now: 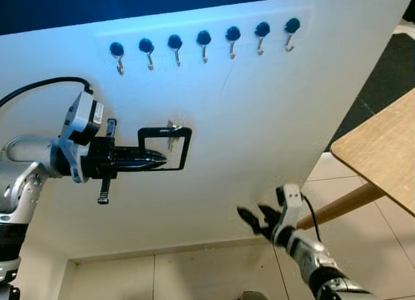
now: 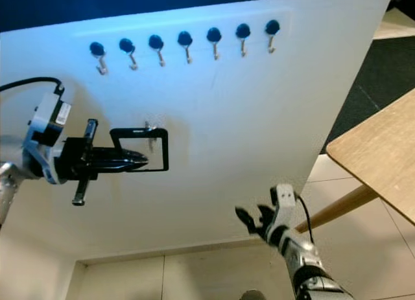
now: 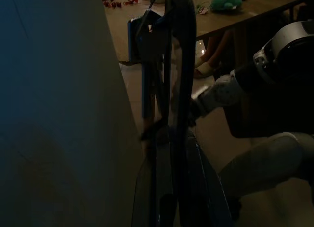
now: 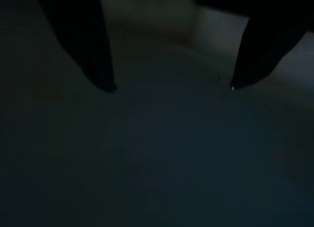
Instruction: Hang keys on a hook
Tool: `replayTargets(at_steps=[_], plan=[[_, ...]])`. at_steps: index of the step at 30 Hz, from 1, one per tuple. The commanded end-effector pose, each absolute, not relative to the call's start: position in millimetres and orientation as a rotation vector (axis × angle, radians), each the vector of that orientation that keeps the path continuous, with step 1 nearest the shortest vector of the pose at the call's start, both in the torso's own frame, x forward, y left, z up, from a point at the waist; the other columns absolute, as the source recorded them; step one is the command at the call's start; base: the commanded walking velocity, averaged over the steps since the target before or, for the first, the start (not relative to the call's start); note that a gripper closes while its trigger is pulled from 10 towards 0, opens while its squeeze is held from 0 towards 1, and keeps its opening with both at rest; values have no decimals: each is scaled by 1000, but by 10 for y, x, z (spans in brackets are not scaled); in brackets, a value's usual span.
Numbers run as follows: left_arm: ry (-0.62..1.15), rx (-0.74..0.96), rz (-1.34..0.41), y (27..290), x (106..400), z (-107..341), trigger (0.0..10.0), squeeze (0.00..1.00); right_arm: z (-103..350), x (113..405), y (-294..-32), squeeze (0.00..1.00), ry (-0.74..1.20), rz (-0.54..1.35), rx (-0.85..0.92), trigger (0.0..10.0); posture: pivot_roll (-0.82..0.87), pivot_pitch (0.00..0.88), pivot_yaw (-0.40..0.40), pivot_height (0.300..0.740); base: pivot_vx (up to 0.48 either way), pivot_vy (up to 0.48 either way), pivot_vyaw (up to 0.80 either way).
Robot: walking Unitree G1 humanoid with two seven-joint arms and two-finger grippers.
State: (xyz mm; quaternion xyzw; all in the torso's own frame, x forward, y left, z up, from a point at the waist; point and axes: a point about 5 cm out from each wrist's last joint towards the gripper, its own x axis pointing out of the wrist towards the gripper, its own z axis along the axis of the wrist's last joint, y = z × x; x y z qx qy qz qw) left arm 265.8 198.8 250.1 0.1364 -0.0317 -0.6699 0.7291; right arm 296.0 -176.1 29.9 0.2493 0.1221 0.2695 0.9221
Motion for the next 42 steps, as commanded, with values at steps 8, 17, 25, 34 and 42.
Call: replayTargets(at_steps=[8, 17, 25, 34, 42], plan=[[-83, 317, -1496, 1852, 2694, 2486, 10000, 0, 952, 2919, -1427, 0, -27, 1087, 671, 10000, -93, 107, 103, 740, 0, 0, 0], [-107, 207, -1643, 1780, 2599, 2519, 10000, 0, 1500, 2930, -1342, 0, -211, 1258, 668, 10000, -87, 107, 102, 740, 0, 0, 0], [-141, -16, -1847, 1727, 2463, 2520, 10000, 0, 1816, 2913, -1273, 0, -305, 1323, 677, 10000, -87, 107, 102, 740, 0, 0, 0], [-183, -199, -1948, 1565, 2407, 2423, 10000, 0, 1846, 2810, -1034, 0, -239, 1441, 632, 10000, -76, 111, 95, 740, 0, 0, 0], [-251, -378, -1941, 1451, 2430, 2352, 10000, 0, 1953, 2778, -827, 0, -231, 1501, 625, 10000, -88, 106, 89, 740, 0, 0, 0]])
